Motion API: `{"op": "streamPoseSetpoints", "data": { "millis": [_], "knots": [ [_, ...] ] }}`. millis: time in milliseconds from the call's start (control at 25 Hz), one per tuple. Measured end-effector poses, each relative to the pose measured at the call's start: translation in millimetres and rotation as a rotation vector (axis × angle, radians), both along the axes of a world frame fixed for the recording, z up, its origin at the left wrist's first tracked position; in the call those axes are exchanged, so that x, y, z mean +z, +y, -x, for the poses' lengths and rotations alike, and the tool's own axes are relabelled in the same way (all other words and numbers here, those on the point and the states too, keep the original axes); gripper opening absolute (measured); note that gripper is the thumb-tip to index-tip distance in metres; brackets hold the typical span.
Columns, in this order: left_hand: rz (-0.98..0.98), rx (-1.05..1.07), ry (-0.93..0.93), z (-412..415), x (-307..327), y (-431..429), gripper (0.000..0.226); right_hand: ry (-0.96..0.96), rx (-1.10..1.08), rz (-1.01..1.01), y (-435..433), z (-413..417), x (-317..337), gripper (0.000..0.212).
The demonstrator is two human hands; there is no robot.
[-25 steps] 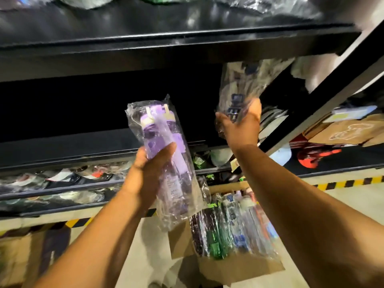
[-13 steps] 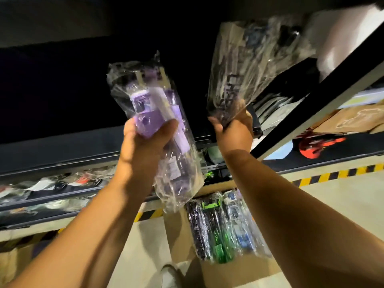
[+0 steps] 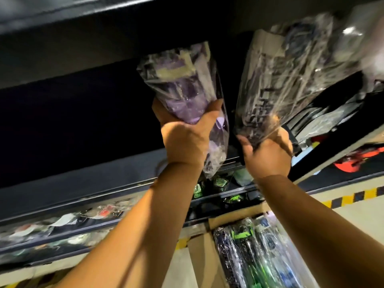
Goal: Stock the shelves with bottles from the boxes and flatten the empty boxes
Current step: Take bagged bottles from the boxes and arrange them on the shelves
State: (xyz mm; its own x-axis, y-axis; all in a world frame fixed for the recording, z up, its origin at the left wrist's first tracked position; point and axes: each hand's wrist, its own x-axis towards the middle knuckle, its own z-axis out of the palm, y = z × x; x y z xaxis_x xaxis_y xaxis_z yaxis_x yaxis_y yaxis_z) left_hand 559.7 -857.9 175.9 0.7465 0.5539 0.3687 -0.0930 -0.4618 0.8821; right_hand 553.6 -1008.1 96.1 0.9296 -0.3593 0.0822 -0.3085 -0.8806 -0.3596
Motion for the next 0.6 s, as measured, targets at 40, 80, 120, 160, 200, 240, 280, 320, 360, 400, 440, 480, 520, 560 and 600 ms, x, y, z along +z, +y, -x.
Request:
{"op": "streamPoseSetpoints", "data": {
  "millis": [40, 80, 120, 160, 200, 240, 280, 320, 360, 400, 440, 480, 520, 560, 600],
  "knots": [
    [-0.116, 0.044, -0.004, 1, -5, -1, 0.068, -0.008, 0.004, -0.010, 0, 0, 3, 0.089],
    [-0.117, 0.041, 0.054, 5, -6, -5, 0.072, -0.017, 0.008, -0.023, 0, 1, 5, 0.085],
    [-0.092, 0.014, 0.110, 8, -9, -8, 0.073, -0.015, 0.009, -0.026, 0, 2, 6, 0.084],
    [-0.088, 0.006, 0.140, 10, -10, -9, 0.069, -0.012, 0.014, -0.030, 0, 3, 7, 0.084],
    [-0.085, -0.021, 0.155, 10, -18, -7, 0.067, 0.000, 0.018, -0.042, 0, 3, 8, 0.083],
    [-0.054, -0.100, 0.178, 13, -25, -3, 0.071, 0.008, 0.023, -0.049, 1, 3, 9, 0.082],
    [-0.010, -0.209, 0.214, 15, -32, 2, 0.078, 0.015, 0.022, -0.056, 1, 3, 9, 0.082],
    [0.021, -0.320, 0.248, 17, -41, 7, 0.081, 0.020, 0.018, -0.056, 1, 3, 10, 0.082],
    [-0.024, -0.406, 0.269, 19, -50, 12, 0.075, 0.024, 0.016, -0.055, 0, 3, 10, 0.084],
    [-0.084, -0.458, 0.287, 24, -53, 15, 0.059, 0.023, 0.019, -0.050, 0, 3, 9, 0.086],
    [-0.119, -0.488, 0.291, 27, -53, 17, 0.039, 0.019, 0.019, -0.048, 0, 3, 9, 0.088],
    [-0.150, -0.476, 0.274, 28, -48, 19, 0.024, 0.009, 0.022, -0.047, 1, 3, 8, 0.090],
    [-0.180, -0.479, 0.246, 28, -40, 19, 0.023, -0.002, 0.026, -0.052, 1, 3, 7, 0.091],
    [-0.179, -0.443, 0.230, 26, -30, 18, 0.027, -0.016, 0.028, -0.052, 1, 3, 7, 0.091],
    [-0.189, -0.401, 0.205, 20, -25, 19, 0.025, -0.025, 0.028, -0.051, 1, 3, 7, 0.092]
  ]
}}
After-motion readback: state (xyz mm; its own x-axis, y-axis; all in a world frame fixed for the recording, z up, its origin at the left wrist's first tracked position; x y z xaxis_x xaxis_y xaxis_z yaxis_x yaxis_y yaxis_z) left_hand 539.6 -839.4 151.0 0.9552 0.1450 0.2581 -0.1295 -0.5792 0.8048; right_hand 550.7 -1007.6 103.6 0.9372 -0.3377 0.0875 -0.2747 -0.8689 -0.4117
